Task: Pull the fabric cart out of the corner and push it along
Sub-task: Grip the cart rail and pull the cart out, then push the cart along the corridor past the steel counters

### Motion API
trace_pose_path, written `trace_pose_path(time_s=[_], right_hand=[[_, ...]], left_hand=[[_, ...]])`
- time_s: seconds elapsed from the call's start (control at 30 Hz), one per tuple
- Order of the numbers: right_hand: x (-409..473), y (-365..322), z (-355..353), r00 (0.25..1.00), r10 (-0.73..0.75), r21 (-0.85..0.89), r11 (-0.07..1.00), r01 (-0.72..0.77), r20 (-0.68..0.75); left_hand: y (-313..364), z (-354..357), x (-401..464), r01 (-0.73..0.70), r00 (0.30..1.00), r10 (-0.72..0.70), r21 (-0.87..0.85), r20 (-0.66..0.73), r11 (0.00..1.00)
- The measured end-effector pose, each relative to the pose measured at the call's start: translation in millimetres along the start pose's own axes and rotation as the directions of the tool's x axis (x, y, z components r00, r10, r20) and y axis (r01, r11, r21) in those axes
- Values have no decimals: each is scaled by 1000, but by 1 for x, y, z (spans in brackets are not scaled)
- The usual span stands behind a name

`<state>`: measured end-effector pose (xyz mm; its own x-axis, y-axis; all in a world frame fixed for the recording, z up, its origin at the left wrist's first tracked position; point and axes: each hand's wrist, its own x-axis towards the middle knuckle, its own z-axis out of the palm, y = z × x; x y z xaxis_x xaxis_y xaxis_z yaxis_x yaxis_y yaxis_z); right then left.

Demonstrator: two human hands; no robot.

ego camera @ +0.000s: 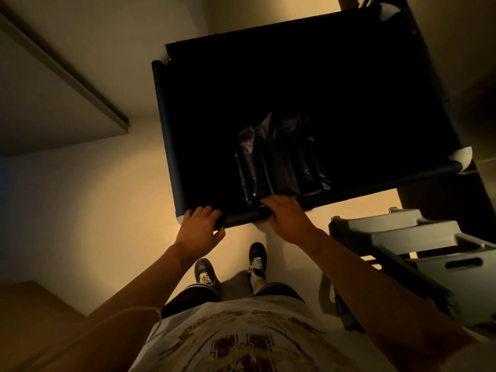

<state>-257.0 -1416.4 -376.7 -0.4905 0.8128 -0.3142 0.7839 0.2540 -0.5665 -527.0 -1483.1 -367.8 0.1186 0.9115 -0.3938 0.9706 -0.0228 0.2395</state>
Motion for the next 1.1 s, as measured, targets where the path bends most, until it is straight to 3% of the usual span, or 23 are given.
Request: trace_pose_path(time_s=[0.23,0.5,0.83,0.97,1.1], right_hand=[[23,-46,27,999,10,78,997,-14,54],[51,-104,54,982,165,98,980,-173,93],[82,-194,89,881,474,341,828,-445,-3],[92,-217,96,838,539,324,809,-490,-80],[95,-226,96,795,606,343,754,-560,-35]], left_hand=[[-45,-22,15,-199,980,200,105,2,974],[-104,-51,55,-352,935,353,121,13,928],[-175,-87,93,-524,851,521,192,72,830],[-196,-102,105,-556,830,550,216,93,803],[-204,-115,124,-606,795,593,219,130,765]])
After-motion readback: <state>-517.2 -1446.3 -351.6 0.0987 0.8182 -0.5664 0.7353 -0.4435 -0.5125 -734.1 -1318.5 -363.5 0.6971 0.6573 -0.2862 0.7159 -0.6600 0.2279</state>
